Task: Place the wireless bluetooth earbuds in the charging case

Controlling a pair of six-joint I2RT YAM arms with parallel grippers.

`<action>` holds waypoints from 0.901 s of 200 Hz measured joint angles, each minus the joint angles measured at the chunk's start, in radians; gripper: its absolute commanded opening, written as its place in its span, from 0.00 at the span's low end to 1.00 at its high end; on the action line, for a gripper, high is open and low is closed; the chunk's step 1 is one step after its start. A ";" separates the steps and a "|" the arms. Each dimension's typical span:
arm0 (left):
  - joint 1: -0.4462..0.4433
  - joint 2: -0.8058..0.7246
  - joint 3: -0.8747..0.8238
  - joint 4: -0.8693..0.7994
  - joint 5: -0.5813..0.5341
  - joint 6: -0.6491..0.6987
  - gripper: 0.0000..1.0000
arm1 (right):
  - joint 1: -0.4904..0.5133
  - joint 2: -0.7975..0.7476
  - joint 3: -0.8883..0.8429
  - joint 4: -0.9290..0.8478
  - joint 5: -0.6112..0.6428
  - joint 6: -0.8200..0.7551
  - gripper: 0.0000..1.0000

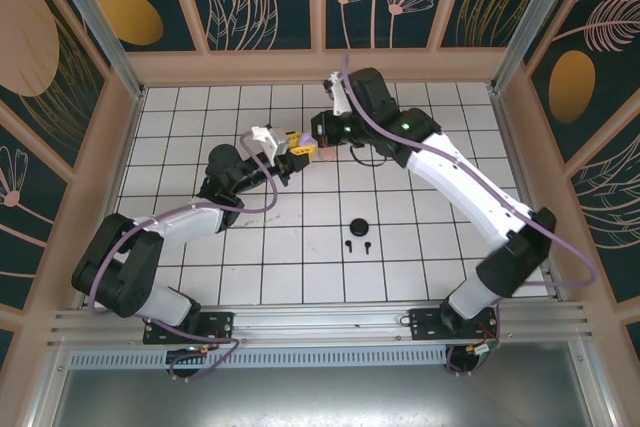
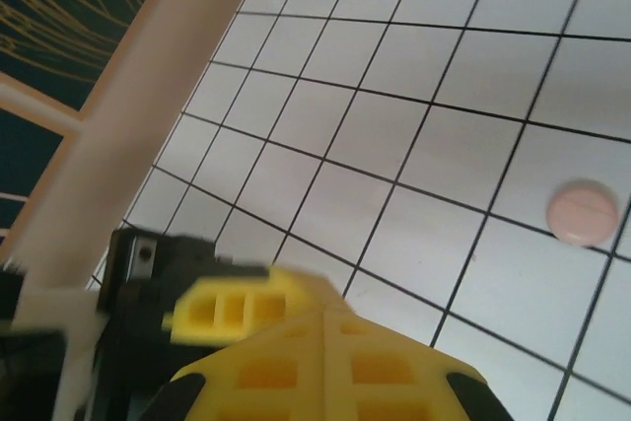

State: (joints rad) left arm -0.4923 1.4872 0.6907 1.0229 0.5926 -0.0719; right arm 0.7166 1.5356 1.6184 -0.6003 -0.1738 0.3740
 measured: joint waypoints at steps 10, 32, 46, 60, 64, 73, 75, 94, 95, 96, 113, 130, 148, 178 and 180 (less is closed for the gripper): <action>0.003 0.008 0.006 0.002 -0.013 -0.014 0.00 | -0.008 -0.050 -0.048 0.013 0.018 0.025 0.10; 0.008 0.030 0.015 0.002 -0.053 -0.064 0.00 | -0.052 -0.158 -0.179 0.072 0.076 0.102 0.29; 0.008 0.053 0.015 0.002 -0.077 -0.100 0.00 | -0.079 -0.215 -0.264 0.105 0.110 0.138 0.39; 0.008 0.086 0.015 -0.002 -0.108 -0.145 0.00 | -0.090 -0.255 -0.339 0.126 0.138 0.167 0.45; 0.008 0.094 0.015 -0.005 -0.117 -0.156 0.00 | -0.090 -0.264 -0.361 0.132 0.146 0.169 0.46; 0.008 0.117 0.016 -0.019 -0.141 -0.190 0.00 | -0.089 -0.277 -0.412 0.145 0.158 0.190 0.48; 0.008 0.122 0.017 -0.026 -0.146 -0.196 0.00 | -0.089 -0.279 -0.423 0.148 0.160 0.190 0.48; 0.009 0.176 0.053 -0.106 -0.177 -0.258 0.00 | -0.089 -0.287 -0.526 0.166 0.177 0.222 0.52; 0.009 0.180 0.058 -0.114 -0.179 -0.262 0.00 | -0.089 -0.288 -0.534 0.168 0.179 0.221 0.53; 0.009 0.182 0.060 -0.119 -0.180 -0.264 0.00 | -0.089 -0.288 -0.539 0.168 0.179 0.220 0.53; 0.014 0.249 0.132 -0.206 -0.183 -0.313 0.00 | -0.089 -0.288 -0.615 0.168 0.193 0.244 0.54; 0.020 0.314 0.198 -0.278 -0.175 -0.357 0.01 | -0.089 -0.291 -0.663 0.168 0.206 0.261 0.55; 0.035 0.369 0.233 -0.325 -0.155 -0.407 0.03 | -0.089 -0.307 -0.690 0.166 0.224 0.271 0.56; 0.066 0.451 0.257 -0.366 -0.111 -0.486 0.06 | -0.089 -0.344 -0.695 0.165 0.246 0.285 0.56; 0.069 0.458 0.261 -0.370 -0.105 -0.492 0.06 | -0.089 -0.346 -0.695 0.165 0.247 0.285 0.56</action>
State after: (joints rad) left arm -0.4236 1.9453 0.9512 0.6529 0.4873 -0.5640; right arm 0.6281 1.1893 0.9237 -0.4355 0.0734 0.6590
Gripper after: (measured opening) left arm 0.218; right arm 0.558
